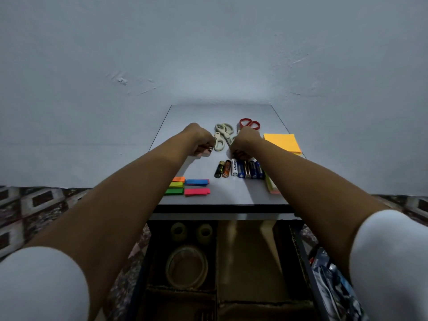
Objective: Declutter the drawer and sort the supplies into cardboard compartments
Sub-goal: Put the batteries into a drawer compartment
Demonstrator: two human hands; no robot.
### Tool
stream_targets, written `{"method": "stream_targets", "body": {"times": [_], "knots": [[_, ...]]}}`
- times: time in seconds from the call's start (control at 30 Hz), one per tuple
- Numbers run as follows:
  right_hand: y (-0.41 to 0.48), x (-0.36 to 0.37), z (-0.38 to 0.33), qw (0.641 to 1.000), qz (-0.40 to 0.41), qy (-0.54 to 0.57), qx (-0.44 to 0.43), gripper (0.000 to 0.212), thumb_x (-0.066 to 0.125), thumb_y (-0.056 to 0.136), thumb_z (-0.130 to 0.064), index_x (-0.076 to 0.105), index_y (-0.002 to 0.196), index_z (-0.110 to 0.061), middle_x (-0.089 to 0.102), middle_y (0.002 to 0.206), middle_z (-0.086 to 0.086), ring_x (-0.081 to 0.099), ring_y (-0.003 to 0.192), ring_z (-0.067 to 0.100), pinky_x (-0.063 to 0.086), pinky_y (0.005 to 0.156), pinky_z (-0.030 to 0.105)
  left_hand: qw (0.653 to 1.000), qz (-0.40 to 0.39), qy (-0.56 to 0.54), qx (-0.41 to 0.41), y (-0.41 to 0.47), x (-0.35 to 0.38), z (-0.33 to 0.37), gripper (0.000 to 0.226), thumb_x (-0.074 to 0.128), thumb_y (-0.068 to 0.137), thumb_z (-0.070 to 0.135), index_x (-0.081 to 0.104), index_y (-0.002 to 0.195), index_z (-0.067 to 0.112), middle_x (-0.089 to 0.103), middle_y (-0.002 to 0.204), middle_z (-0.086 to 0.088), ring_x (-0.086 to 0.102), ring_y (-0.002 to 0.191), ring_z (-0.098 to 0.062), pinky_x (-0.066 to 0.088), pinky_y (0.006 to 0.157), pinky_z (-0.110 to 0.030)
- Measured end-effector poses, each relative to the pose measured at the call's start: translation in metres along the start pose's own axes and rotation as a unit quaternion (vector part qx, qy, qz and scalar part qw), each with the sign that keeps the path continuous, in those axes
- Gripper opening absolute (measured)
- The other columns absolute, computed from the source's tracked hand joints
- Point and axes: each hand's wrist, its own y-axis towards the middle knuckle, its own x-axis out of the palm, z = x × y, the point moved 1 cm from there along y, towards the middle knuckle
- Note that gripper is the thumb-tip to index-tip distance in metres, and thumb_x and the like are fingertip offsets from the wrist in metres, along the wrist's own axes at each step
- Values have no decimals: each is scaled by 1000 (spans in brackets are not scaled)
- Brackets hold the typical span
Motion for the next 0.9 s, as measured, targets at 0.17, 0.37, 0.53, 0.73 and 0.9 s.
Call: {"method": "stream_targets", "body": {"times": [0.17,0.37,0.53,0.73,0.9], "knots": [[1,-13,2,995,-5,66,70,22,58,87,2,50,67,-3,55,59,11,53,44,16,48,40,21,999,-6,-42,14,-8,-5,-2,18,59,88,5,56,70,5,57,67,-7,55,48,-11,43,39,-16],[-22,-39,-4,990,-40,119,60,25,59,89,-2,50,66,-4,56,46,7,51,55,15,48,53,22,997,-27,-77,13,-31,-12,-6,20,58,89,8,52,70,12,61,62,0,56,34,-1,39,52,-20],[-66,-48,-6,978,-99,175,59,21,56,92,-9,53,71,-7,55,47,3,52,49,9,47,46,17,990,-56,-127,6,-67,-17,-13,17,58,90,12,57,74,14,63,52,6,59,39,0,43,58,-19],[-134,-27,15,954,-158,244,65,22,56,91,-11,54,70,-11,56,41,-3,53,41,5,46,42,13,980,-106,-169,-1,-123,-10,-45,13,59,88,12,60,75,14,66,63,3,64,49,-3,51,49,-16],[-185,12,50,936,-218,255,107,23,58,90,-15,55,68,-13,56,42,-6,55,38,2,48,43,13,977,-136,-167,-12,-170,3,-91,7,59,88,9,60,82,11,67,57,4,66,55,-5,52,53,-16]]}}
